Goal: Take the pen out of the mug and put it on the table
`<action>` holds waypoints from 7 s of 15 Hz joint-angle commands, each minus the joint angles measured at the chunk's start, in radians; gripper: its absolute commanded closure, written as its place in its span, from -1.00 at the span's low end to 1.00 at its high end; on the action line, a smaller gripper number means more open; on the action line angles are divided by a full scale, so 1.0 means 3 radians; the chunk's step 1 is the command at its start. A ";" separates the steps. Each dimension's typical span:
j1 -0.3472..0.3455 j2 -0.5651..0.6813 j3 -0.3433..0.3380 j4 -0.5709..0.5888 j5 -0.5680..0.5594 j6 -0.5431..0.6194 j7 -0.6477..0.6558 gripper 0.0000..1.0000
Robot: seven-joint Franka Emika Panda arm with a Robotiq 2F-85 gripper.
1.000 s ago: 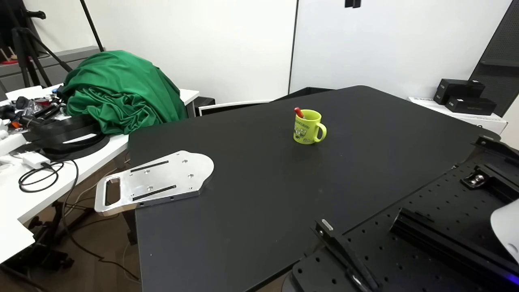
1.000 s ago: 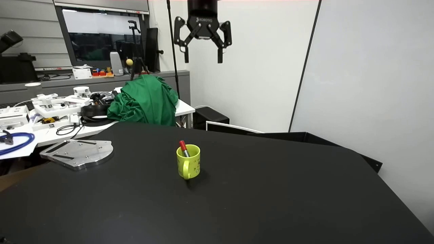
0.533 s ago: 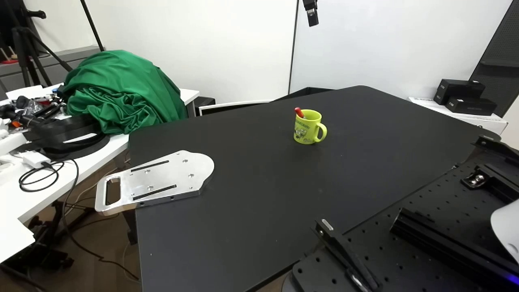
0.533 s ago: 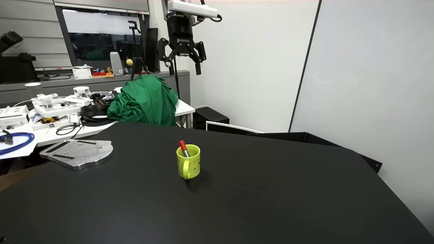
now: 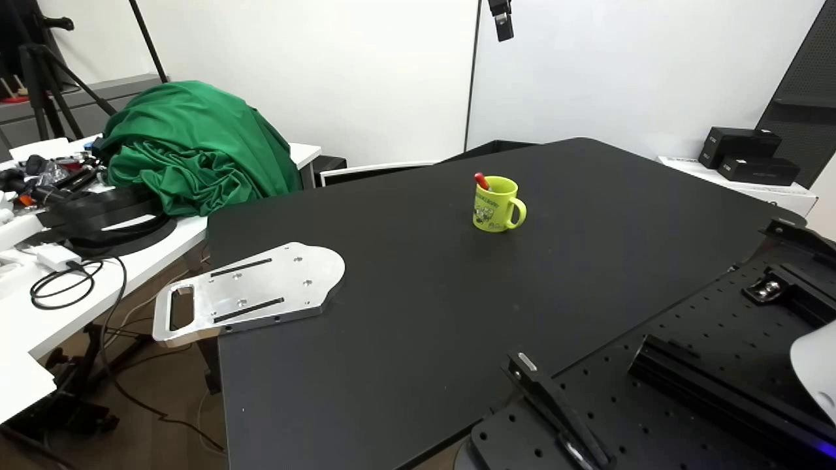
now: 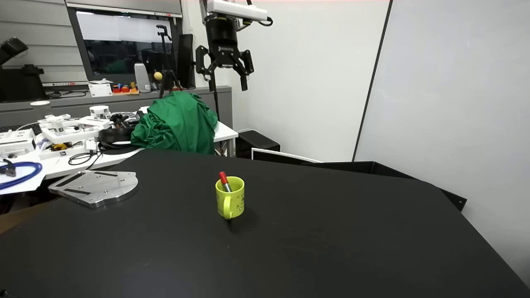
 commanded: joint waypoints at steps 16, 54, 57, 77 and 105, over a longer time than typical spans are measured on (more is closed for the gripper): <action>-0.0104 0.1629 0.0209 0.0966 -0.0114 0.0010 -0.0053 -1.00; 0.0386 0.2226 0.0167 0.1313 -0.0847 -0.0456 0.0412 -1.00; 0.0385 0.2225 0.0169 0.1316 -0.0836 -0.0466 0.0422 -0.34; 0.0129 0.1948 0.0205 0.1586 -0.0426 -0.0952 0.0438 0.89; -0.1252 0.2242 0.0037 0.1588 0.0297 -0.1548 0.0354 0.89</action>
